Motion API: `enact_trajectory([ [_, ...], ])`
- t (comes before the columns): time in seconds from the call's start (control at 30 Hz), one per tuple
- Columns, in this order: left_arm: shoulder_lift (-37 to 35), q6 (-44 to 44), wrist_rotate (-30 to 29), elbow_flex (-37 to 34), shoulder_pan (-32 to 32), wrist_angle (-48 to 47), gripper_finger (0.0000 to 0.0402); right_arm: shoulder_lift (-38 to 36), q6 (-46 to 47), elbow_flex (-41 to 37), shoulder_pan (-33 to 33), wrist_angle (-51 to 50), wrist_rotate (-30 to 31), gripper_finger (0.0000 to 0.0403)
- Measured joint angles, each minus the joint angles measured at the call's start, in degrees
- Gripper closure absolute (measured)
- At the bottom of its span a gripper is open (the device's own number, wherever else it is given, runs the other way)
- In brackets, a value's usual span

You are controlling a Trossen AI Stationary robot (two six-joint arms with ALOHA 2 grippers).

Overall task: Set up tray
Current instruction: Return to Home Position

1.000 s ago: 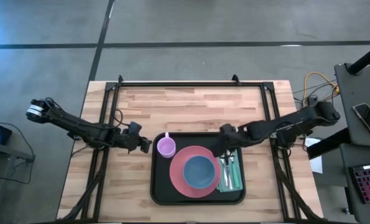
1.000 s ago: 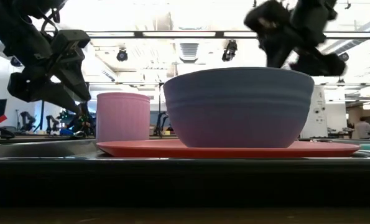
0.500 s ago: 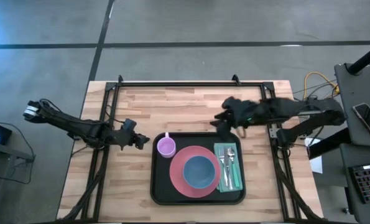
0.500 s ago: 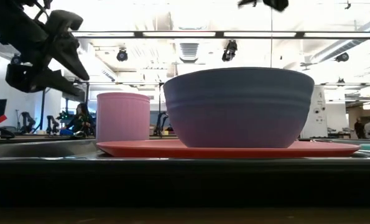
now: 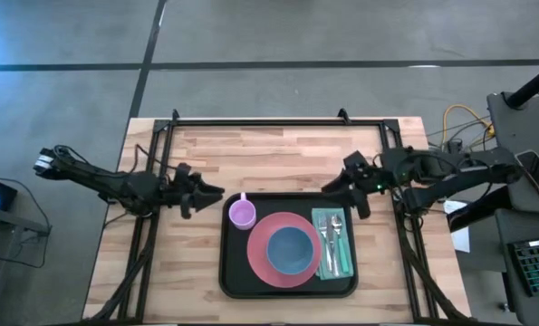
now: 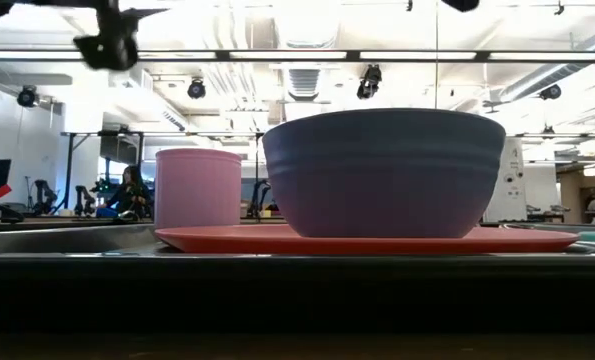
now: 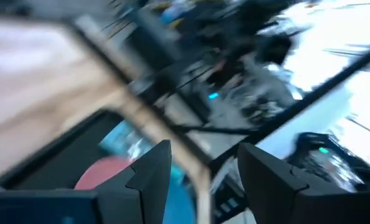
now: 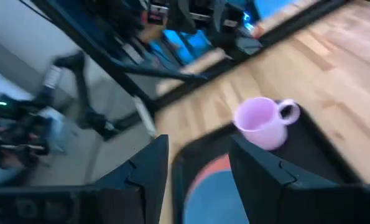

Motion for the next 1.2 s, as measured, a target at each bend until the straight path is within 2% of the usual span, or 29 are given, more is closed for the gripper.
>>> enact_trajectory([
  [0.07, 0.06, 4.29, 1.40, 0.01, 0.00, 4.17, 0.0236, -3.49, 1.52, -6.65, 0.00, 6.67, -0.37, 0.0245],
  [0.13, -0.11, 6.19, 2.14, 0.06, 0.08, 4.46, 0.0236, -7.17, 2.65, -12.70, -0.03, 11.41, -0.35, 0.0243],
  [0.33, -1.93, 9.63, 4.84, -2.68, 2.12, 4.00, 0.0236, -18.81, 6.30, -26.11, -0.20, 13.12, 0.80, 0.0248],
  [0.43, -5.30, 13.02, 5.06, -5.38, 3.32, 4.77, 0.0236, -24.39, 5.15, -30.08, -0.22, 13.17, 1.88, 0.0252],
  [0.63, -15.79, 21.13, 5.17, -15.78, 4.26, 13.67, 0.0236, -34.04, 3.04, -35.84, -0.22, 13.17, 5.76, 0.0249],
  [0.87, -27.00, 23.93, 5.28, -26.19, 4.24, 16.29, 0.0236, -41.50, 2.77, -41.50, -0.26, 9.62, 6.33, 0.0246],
  [1.0, -31.49, 26.05, 5.22, -26.07, 4.26, 10.70, 0.0236, -44.76, 14.90, -44.36, -0.44, 6.35, 12.01, 0.0252],
  [1.03, -32.31, 26.91, 5.26, -25.99, 4.26, 10.48, 0.0236, -45.37, 14.50, -45.16, -0.44, 7.49, 12.85, 0.0253],
  [1.13, -34.97, 27.88, 5.27, -26.68, 4.28, 9.40, 0.0236, -47.25, 2.78, -48.02, -0.61, 18.20, 13.19, 0.0255],
  [1.2, -36.52, 27.92, 5.24, -26.67, 4.35, 6.66, 0.0236, -48.83, -1.88, -50.11, -0.95, 24.74, 12.98, 0.0255],
])
